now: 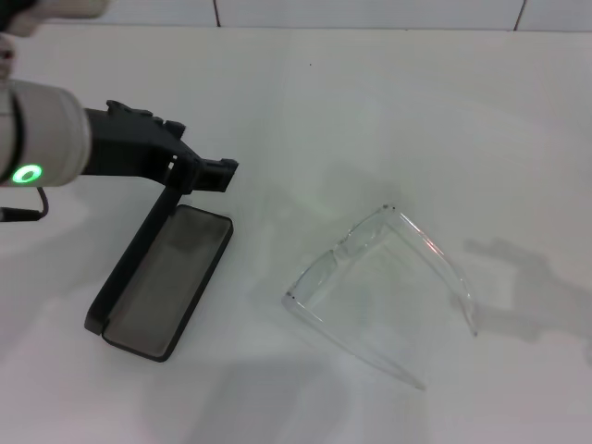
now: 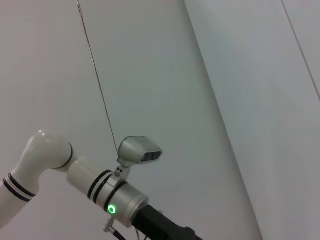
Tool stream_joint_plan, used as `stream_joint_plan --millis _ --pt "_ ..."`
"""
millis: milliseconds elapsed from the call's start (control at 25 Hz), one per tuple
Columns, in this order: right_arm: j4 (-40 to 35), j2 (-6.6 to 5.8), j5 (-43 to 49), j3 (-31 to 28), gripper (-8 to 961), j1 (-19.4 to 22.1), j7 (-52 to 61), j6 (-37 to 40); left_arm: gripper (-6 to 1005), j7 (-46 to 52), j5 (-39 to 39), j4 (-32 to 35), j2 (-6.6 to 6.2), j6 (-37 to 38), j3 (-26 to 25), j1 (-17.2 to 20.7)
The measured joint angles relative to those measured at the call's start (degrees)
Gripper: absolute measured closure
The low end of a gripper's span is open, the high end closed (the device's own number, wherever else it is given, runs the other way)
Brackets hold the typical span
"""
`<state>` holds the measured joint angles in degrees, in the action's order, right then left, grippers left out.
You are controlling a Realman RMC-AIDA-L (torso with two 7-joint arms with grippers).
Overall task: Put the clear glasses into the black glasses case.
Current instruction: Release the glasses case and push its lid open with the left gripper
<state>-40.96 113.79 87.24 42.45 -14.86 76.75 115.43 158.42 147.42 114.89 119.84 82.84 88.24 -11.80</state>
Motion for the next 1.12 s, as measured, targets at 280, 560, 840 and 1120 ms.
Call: stream_joint_plan --millis 280,560,840,1120 --pt "0.18 -0.04 0.2 0.52 97 -0.6 -1.04 -0.21 271 8.14 14.26 -0.7 0.08 3.47 7.98 -1.47" --pt "0.28 -0.04 0.21 0.62 98 -0.72 -1.51 -0.25 312 8.86 14.68 -5.02 0.06 3.55 7.91 -1.73" --pt "0.46 0.16 0.21 0.62 98 -0.26 -1.62 -0.23 352 8.57 14.85 -10.1 -0.11 3.53 7.75 -3.15" --pt "2.24 0.18 0.21 0.36 98 -0.37 -2.41 -0.04 393 8.34 14.97 -11.61 -0.28 4.35 7.67 -3.45"
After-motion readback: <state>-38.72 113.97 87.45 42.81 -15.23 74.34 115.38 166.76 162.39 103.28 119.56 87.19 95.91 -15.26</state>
